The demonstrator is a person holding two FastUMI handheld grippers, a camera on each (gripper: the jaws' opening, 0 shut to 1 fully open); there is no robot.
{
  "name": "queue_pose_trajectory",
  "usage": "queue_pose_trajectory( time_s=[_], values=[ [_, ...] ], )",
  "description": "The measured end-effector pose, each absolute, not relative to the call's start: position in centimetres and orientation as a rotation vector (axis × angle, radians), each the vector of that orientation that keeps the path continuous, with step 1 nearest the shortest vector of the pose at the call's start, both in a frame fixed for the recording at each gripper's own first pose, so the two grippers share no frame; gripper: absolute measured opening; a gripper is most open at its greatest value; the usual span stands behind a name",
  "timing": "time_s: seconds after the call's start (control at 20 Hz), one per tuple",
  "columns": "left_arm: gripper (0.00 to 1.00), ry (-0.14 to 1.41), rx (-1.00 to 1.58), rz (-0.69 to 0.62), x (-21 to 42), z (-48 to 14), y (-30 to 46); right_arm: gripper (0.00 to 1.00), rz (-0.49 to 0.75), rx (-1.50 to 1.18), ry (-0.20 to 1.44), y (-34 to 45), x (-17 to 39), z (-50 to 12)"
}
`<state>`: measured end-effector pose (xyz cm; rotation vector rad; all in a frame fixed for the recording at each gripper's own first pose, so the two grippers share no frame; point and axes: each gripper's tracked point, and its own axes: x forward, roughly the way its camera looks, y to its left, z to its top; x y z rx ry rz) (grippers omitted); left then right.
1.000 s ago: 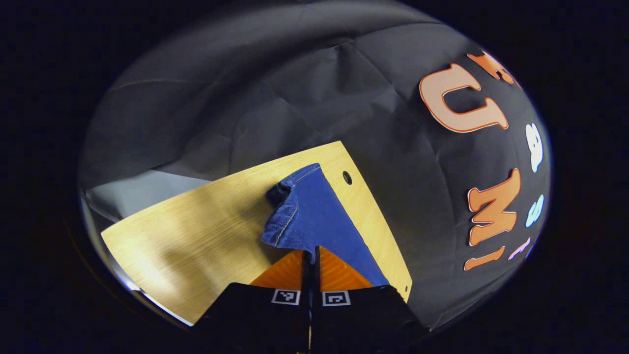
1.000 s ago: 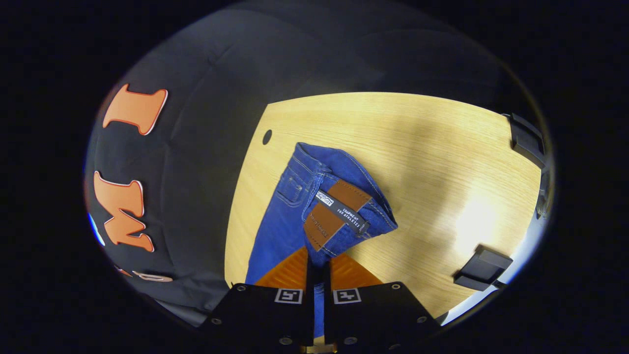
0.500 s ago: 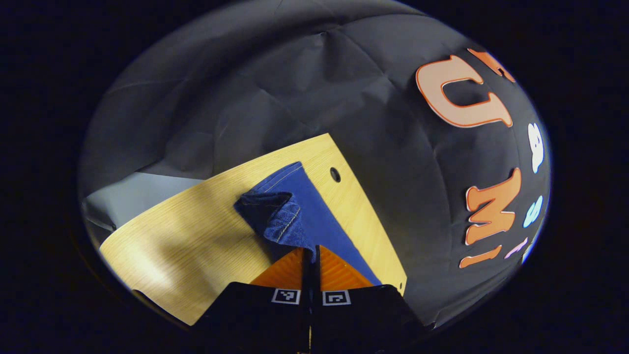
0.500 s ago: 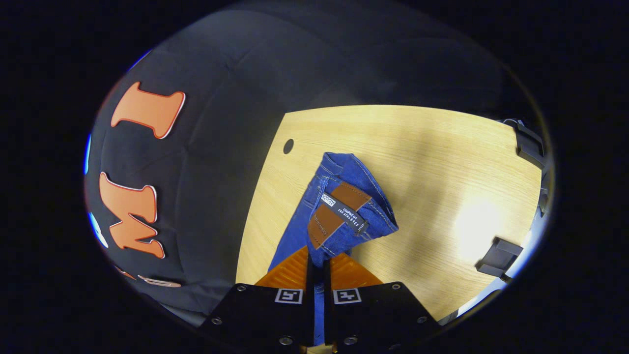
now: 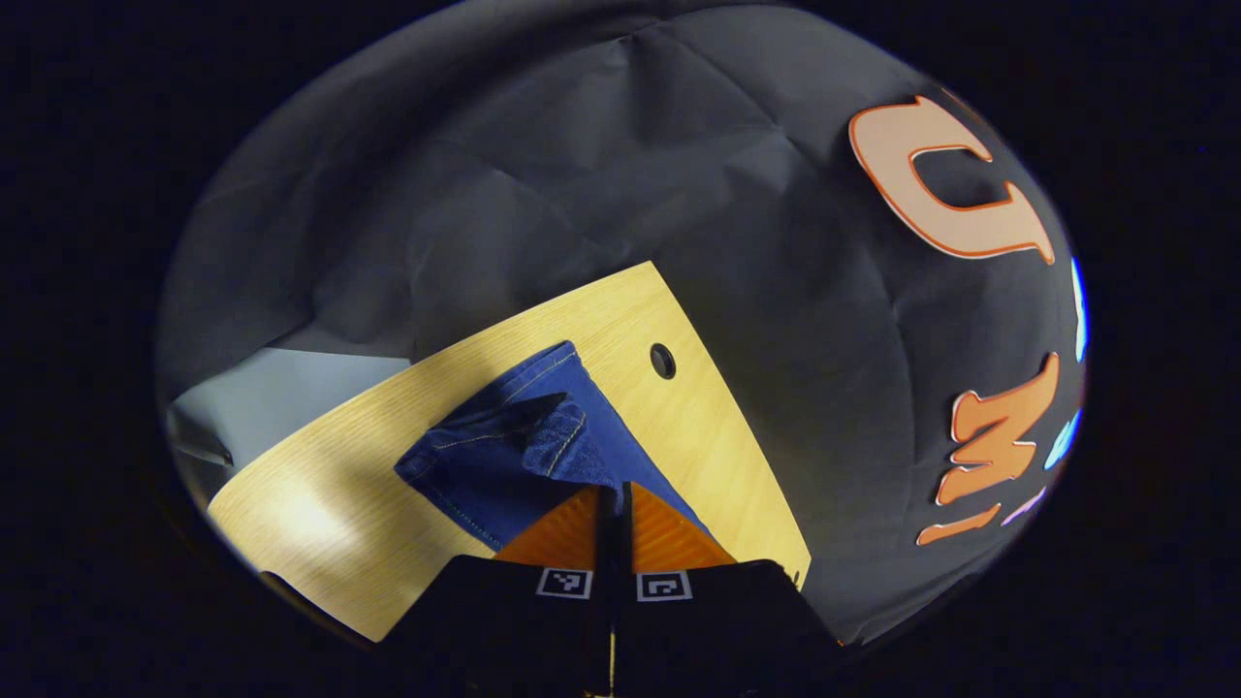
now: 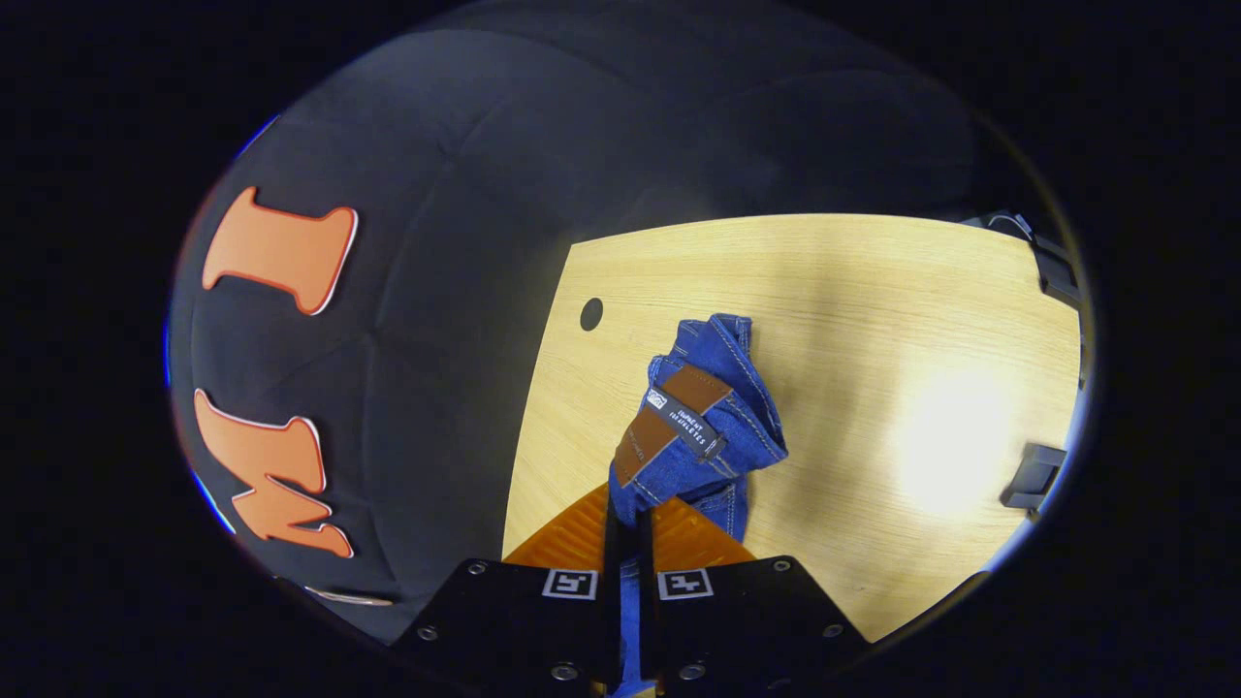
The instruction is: Grasp the waist and the cuffs of the jeans and fold them to make the two legs overlap; first hold the waist and fold one-third of the jeans toward the cuffs, then hold the cuffs and fold the remaining one-third in the same direction to finish folding.
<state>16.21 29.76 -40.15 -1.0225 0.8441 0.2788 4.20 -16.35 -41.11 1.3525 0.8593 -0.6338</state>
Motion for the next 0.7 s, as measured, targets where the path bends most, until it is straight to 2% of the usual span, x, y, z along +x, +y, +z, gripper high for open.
queue_pose_trajectory(
  time_s=[0.35, 0.6, 0.65, 0.7],
  values=[
    [0.02, 0.878, -0.952, 0.417, 19.3, -42.4, 30.8, 0.08, -0.631, 1.408, 0.953, -16.5, 10.3, -46.3],
    [0.03, 0.967, -0.851, 0.424, 21.9, -45.1, 30.4, 0.08, -0.657, 1.412, 1.083, -15.8, 14.1, -51.3],
    [0.08, 0.985, -0.804, 0.418, 22.5, -45.6, 30.1, 0.08, -0.668, 1.420, 1.109, -15.6, 14.7, -52.0],
    [0.06, 0.993, -0.773, 0.401, 23.0, -45.4, 29.7, 0.08, -0.668, 1.433, 1.126, -15.3, 15.3, -52.3]
  ],
)
